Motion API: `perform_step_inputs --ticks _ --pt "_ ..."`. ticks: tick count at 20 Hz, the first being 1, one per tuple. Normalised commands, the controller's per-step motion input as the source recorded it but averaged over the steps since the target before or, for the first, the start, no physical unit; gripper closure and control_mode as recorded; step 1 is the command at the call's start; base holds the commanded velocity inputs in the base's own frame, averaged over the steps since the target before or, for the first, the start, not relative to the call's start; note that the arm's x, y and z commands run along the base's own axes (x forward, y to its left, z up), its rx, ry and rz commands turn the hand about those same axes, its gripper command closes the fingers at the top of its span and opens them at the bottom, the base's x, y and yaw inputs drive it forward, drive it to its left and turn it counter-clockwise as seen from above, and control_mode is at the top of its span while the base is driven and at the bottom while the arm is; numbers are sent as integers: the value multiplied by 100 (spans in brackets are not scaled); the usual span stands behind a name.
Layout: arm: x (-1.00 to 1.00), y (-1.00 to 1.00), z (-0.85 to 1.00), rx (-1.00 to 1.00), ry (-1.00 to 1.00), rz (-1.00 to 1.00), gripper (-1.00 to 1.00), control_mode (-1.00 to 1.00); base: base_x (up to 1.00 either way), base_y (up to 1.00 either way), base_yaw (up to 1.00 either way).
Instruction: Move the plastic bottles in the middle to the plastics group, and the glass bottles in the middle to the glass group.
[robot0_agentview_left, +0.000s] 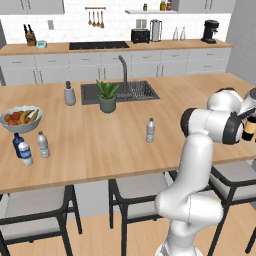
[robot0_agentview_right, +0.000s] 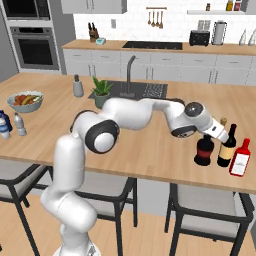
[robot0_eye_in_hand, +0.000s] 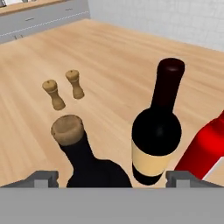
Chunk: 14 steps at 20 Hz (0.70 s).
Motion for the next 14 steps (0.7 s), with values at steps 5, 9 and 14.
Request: perform_step_inputs --ticks 5,9,14 --pt "-2 5 88 0 -4 0 -100 -100 0 0 0" --pt "-26 40 85 0 -2 1 -100 -100 0 0 0" --pt "-42 72 51 0 -1 9 -100 -100 0 0 0"
